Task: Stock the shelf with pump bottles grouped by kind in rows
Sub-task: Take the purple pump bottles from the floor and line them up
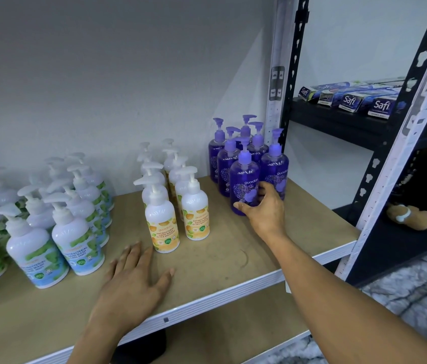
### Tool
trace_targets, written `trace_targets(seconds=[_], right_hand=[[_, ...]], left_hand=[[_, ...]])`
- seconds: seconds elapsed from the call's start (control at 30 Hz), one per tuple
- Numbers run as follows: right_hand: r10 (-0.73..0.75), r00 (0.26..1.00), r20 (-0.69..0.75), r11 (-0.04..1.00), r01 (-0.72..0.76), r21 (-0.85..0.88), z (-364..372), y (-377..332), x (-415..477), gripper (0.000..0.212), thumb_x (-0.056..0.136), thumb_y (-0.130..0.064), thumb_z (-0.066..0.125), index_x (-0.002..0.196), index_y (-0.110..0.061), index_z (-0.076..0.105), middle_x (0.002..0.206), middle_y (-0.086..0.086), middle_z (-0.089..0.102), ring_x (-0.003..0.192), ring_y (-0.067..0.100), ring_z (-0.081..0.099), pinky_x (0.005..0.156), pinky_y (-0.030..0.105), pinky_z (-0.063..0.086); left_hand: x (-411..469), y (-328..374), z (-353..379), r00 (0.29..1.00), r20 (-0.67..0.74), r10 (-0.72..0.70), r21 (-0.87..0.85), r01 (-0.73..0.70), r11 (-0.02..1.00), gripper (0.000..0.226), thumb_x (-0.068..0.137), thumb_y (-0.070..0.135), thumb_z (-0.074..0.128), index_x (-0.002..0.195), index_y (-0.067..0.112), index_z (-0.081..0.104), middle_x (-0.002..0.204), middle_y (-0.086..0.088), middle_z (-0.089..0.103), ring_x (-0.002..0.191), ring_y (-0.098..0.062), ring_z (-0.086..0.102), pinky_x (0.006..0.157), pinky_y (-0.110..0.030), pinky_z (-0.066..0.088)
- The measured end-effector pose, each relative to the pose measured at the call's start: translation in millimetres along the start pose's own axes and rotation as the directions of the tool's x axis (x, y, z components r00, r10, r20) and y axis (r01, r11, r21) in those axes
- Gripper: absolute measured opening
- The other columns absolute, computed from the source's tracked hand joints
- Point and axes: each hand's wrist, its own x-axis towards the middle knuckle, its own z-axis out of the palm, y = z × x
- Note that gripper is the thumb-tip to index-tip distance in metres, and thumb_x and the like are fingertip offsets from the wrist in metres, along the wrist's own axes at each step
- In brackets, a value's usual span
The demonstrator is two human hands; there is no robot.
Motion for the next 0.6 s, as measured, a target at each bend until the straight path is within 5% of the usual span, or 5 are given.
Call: trace_targets(seconds=[0.23, 0.6], right_hand=[[-0.015, 1.0, 0.019, 1.0, 0.015, 0.015, -2.2, -0.7, -2.3, 0.082, 0.064, -0.032, 0.094, 0.136, -0.019, 0.055, 0.126, 0.002, 0.068, 0.112, 0.019, 0.064, 0.094, 0.028, 0.052], [-0.003, 0.999, 0.035, 0.999, 0.002, 0.043, -0.4, 1.5, 1.7, 0.085, 0.062, -0.031, 0.095, 0.137, -0.017, 0.055, 0.125, 0.001, 0.069, 0.113, 0.019, 0.065, 0.099, 0.035, 0.053]], left_hand=[[1.2, -1.6, 2.3, 1.0, -0.004, -0.002, 0.0, 0.002, 1.0, 0.083, 0.091, 0.074, 0.024, 0.16, 0.03, 0.008, 0.168, 0.004, 0.002, 0.154, -0.011, -0.004, 0.125, -0.035, 0.001], [4.4, -5.4, 6.1, 1.0, -0.001, -0.006, -0.003, 0.006, 1.0, 0.09, 0.085, 0.079, 0.022, 0.16, 0.031, 0.01, 0.168, 0.005, 0.005, 0.154, -0.01, -0.003, 0.125, -0.035, 0.003]])
